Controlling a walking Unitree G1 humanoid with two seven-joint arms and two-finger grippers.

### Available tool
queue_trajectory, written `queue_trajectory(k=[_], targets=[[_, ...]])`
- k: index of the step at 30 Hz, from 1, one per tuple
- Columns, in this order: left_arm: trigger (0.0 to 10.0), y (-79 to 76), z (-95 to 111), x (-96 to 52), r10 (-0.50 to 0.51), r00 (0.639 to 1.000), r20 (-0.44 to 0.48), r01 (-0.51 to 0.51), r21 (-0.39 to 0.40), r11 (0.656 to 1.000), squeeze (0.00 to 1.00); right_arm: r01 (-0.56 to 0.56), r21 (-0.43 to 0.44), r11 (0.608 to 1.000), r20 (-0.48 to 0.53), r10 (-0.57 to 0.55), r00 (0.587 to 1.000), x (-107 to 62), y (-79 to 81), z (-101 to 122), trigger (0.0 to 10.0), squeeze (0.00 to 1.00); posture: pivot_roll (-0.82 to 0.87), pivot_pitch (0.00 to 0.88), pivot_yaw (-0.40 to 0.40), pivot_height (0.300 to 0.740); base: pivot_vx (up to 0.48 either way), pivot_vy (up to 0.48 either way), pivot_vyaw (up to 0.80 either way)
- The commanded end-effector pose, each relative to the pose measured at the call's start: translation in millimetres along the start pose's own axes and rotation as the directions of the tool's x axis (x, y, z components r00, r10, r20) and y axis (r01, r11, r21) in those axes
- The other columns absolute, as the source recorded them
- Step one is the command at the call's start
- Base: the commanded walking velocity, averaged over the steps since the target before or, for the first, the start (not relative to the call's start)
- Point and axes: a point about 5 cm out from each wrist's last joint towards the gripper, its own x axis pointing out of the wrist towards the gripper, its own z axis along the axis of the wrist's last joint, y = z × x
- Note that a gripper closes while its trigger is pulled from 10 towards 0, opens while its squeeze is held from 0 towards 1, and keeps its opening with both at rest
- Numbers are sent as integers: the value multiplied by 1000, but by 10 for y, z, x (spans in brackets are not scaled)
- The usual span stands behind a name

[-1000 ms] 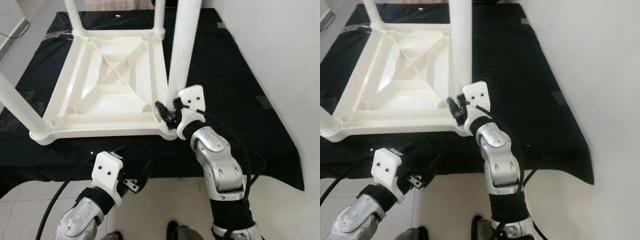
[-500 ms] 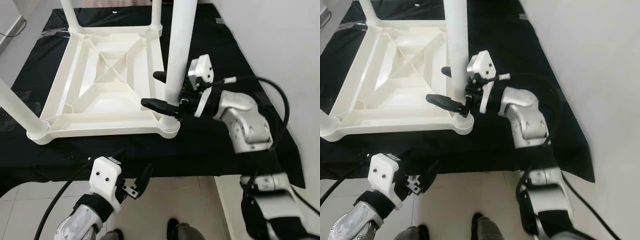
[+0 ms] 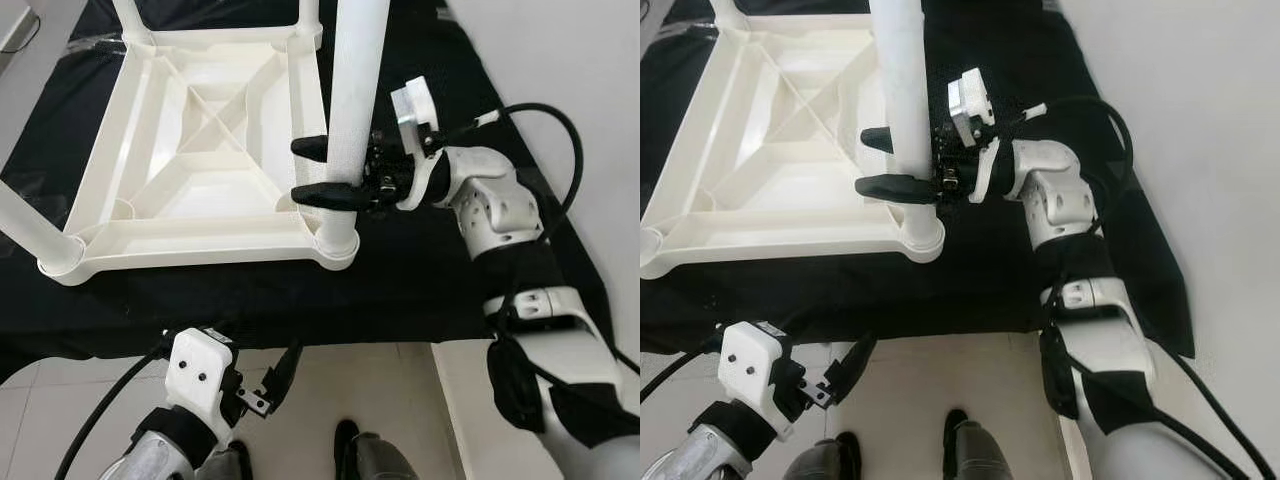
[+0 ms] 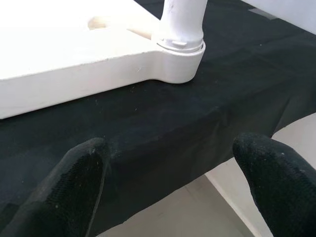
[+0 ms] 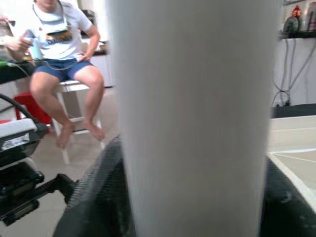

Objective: Building children table

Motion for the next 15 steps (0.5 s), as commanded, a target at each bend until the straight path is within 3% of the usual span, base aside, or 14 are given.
queue_trajectory(k=[1,8,12,13,14,15], targets=[[10000,-18,1,-47,-5,1000,-23,5,0,1000,0,-48,-10,999,11,48,999,0,-3,9,0,0,198,363,-34,740,0,0,0],[10000,-26,-11,-23,-8,1000,-25,8,-5,1000,0,31,-55,998,-17,-32,999,-127,-11,22,0,0,174,352,-38,740,0,0,0],[10000,-26,-11,8,-8,1000,-18,8,-8,1000,0,232,-78,970,-23,-234,972,-213,16,-10,0,0,140,347,-51,740,0,0,0],[10000,-21,-3,26,-9,1000,-9,9,-8,1000,0,607,6,795,-93,-604,792,-121,196,-316,0,0,126,344,-58,740,0,0,0],[10000,-21,-3,26,-9,1000,-9,9,-8,1000,0,607,6,795,-93,-604,792,-121,196,-316,0,0,126,344,-58,740,0,0,0],[10000,-19,-1,29,-9,1000,-7,9,-8,1000,0,693,17,721,-120,-686,717,-120,259,-385,0,0,126,344,-58,740,0,0,0]])
